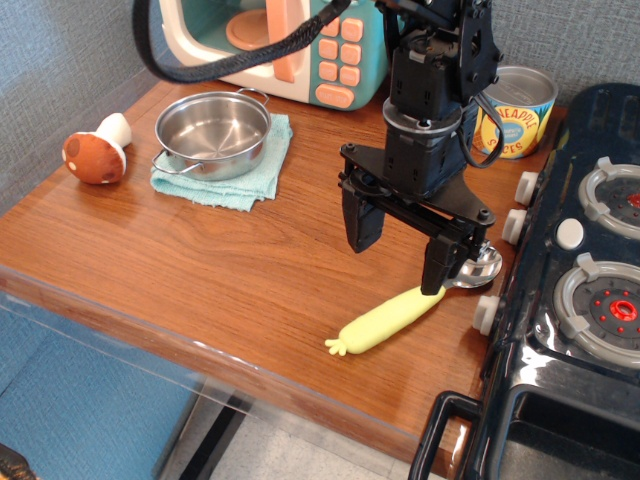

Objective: Move the pot in front of the cans.

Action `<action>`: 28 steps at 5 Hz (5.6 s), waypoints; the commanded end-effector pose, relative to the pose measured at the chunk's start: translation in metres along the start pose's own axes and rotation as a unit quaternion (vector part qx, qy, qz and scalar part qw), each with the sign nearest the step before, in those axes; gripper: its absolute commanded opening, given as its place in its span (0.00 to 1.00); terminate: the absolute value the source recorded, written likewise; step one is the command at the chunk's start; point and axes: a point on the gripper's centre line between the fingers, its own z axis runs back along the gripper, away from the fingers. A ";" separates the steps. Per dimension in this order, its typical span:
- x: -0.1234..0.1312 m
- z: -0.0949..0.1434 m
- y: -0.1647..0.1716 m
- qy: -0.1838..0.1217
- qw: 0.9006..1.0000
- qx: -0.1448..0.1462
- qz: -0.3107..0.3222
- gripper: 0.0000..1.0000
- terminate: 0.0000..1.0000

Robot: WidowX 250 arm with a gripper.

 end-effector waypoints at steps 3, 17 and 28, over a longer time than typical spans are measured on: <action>0.014 0.020 0.089 -0.026 0.995 0.030 0.095 1.00 0.00; 0.104 0.006 -0.001 -0.044 0.996 0.070 -0.019 0.00 0.00; 0.074 0.015 -0.031 -0.075 0.997 -0.002 0.012 1.00 0.00</action>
